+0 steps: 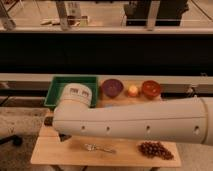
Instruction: Place brush in metal cup
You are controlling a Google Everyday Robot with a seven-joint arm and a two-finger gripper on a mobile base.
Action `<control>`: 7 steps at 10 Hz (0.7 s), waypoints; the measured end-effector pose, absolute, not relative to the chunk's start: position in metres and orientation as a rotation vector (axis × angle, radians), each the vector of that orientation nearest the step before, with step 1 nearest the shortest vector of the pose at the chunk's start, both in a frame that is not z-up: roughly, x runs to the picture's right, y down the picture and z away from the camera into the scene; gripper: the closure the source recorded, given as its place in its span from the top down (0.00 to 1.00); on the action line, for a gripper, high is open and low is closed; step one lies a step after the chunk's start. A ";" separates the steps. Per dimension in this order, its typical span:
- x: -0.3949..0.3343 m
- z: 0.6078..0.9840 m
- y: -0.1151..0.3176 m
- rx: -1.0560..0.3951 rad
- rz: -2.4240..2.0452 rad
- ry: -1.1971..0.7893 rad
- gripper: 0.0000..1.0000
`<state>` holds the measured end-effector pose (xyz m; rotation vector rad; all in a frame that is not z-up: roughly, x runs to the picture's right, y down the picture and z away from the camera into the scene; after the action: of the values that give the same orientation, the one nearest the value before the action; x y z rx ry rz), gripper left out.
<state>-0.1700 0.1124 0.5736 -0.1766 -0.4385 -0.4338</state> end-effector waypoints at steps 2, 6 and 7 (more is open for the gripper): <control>-0.160 0.564 0.097 -0.131 -0.428 -0.422 0.00; -0.156 0.554 0.072 -0.067 -0.431 -0.402 0.00; -0.155 0.554 0.068 -0.060 -0.429 -0.399 0.00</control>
<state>-0.1546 0.0684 0.5539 -0.0599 -0.3987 -0.4293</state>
